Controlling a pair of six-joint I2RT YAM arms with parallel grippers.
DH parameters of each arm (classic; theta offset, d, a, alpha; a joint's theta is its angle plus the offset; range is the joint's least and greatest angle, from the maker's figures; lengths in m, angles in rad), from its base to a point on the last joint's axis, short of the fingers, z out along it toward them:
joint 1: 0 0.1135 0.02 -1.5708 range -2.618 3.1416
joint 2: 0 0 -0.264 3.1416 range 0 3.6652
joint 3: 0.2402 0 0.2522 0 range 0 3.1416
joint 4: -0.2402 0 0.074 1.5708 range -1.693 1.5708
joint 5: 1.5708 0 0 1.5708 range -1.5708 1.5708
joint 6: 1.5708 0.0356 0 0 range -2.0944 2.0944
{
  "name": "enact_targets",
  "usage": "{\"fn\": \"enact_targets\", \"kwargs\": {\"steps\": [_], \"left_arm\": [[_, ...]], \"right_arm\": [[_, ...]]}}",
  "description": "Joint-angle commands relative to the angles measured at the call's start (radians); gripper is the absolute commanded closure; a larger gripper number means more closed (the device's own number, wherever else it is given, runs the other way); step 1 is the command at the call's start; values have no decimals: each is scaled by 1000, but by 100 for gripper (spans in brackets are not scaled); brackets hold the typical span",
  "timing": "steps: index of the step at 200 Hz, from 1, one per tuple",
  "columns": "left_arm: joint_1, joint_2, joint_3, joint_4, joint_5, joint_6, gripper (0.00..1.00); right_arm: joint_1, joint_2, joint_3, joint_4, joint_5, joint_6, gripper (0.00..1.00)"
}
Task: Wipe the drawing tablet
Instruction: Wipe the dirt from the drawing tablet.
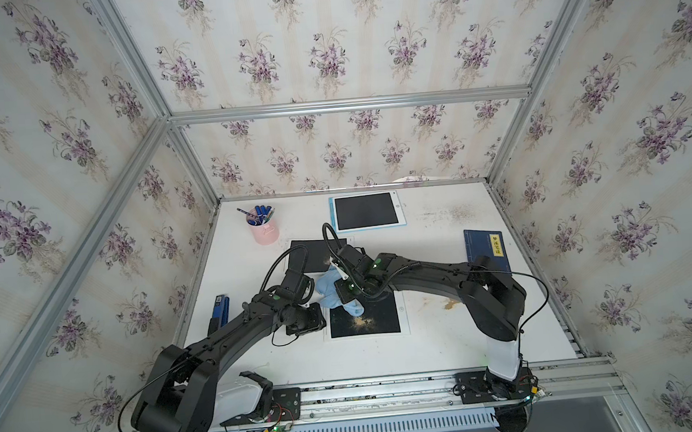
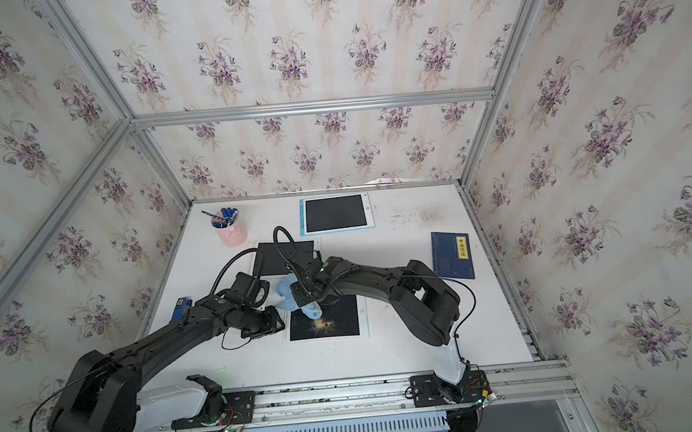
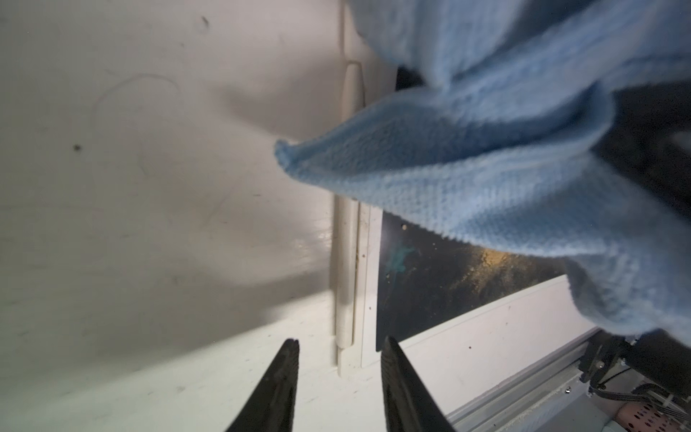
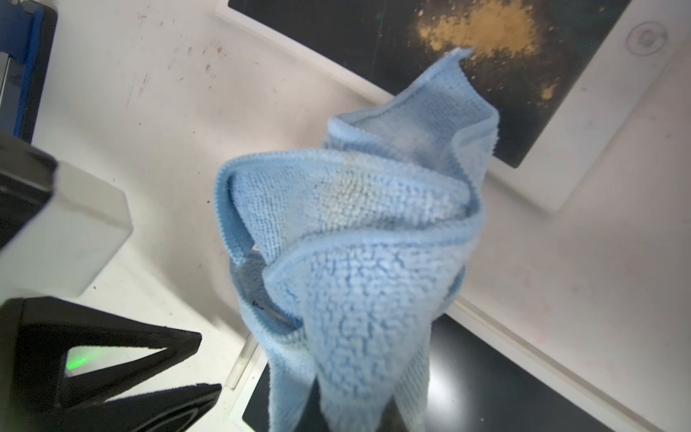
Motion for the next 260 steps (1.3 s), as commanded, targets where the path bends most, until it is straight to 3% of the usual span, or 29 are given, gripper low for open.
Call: {"fn": "enact_targets", "kwargs": {"steps": [1, 44, 61, 94, 184, 220, 260], "left_arm": [[-18, 32, 19, 17, -28, -30, 58], [-98, 111, 69, 15, -101, -68, 62], [-114, 130, 88, -24, -165, -64, 69], [-136, 135, 108, -91, -280, -50, 69], [-153, 149, 92, -14, -264, -103, 70], [-153, 160, 89, -13, -269, -99, 76], [-153, 105, 64, 36, -238, -126, 73]], "right_arm": [[-2, -9, -12, 15, 40, 9, 100], [-15, -34, -63, 68, 19, 27, 100], [-18, -35, -74, 82, 0, 23, 100], [-18, -40, -106, 112, -23, 28, 100], [-17, -37, -117, 137, -61, 36, 100], [-16, -29, -135, 160, -91, 56, 100], [-14, -26, -158, 172, -93, 72, 100]]}}
